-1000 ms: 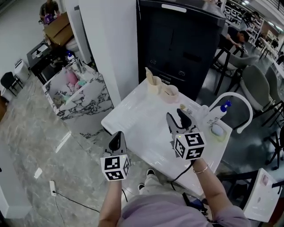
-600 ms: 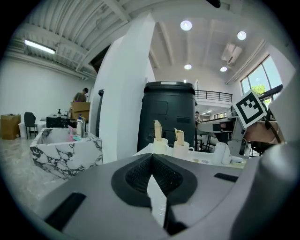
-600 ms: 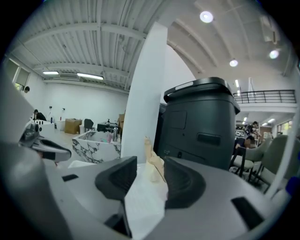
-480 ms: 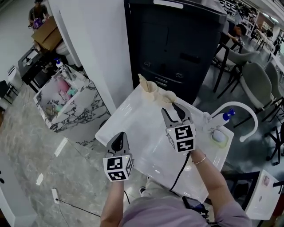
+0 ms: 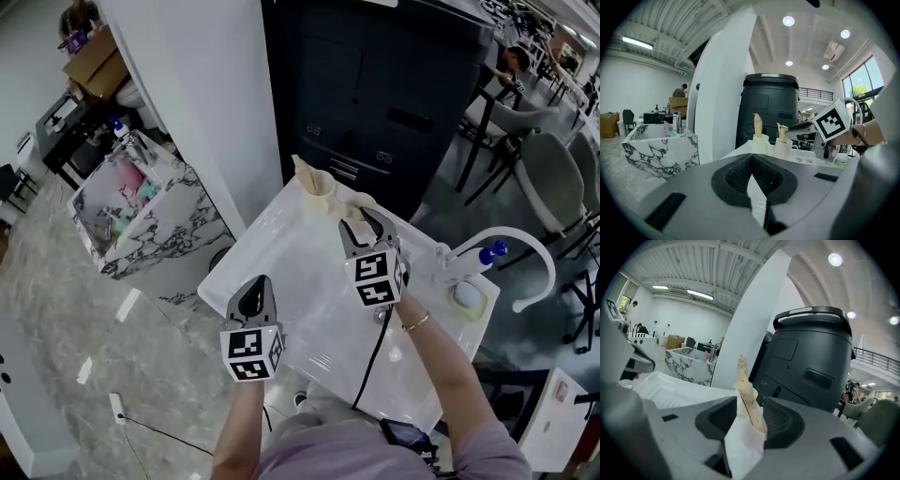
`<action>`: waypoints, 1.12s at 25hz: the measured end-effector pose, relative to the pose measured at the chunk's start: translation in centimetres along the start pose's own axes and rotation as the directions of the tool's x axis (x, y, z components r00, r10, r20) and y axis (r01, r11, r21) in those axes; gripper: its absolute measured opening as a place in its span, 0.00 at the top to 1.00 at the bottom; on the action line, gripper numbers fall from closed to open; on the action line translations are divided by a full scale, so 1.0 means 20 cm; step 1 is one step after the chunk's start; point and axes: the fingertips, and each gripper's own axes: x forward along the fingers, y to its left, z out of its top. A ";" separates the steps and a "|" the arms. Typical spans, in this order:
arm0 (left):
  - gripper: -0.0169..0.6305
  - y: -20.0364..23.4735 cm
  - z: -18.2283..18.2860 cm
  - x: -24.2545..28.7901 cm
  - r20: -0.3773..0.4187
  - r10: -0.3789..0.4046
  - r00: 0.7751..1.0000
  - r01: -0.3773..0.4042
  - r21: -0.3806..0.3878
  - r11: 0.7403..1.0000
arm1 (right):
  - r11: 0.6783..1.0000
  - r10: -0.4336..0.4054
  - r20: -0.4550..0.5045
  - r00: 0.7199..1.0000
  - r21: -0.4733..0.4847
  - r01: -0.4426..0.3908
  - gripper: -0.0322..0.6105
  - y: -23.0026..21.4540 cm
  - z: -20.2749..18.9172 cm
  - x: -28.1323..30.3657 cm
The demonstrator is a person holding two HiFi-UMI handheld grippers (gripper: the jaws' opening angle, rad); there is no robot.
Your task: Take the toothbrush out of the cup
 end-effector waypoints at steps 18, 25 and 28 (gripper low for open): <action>0.97 0.04 -0.03 -0.02 -0.017 0.041 0.999 -0.041 0.002 0.999 | 0.992 -0.108 0.144 0.984 -0.047 0.115 0.94 -0.10 0.11 -0.02; 0.97 0.04 0.02 -0.03 0.007 0.061 0.998 -0.061 0.005 0.998 | 0.979 -0.182 0.302 0.936 -0.031 0.200 0.94 -0.16 0.32 -0.21; 0.97 0.05 0.04 -0.05 0.019 0.075 0.997 -0.075 -0.003 0.997 | 0.974 -0.206 0.365 0.908 -0.017 0.227 0.94 -0.18 0.40 -0.29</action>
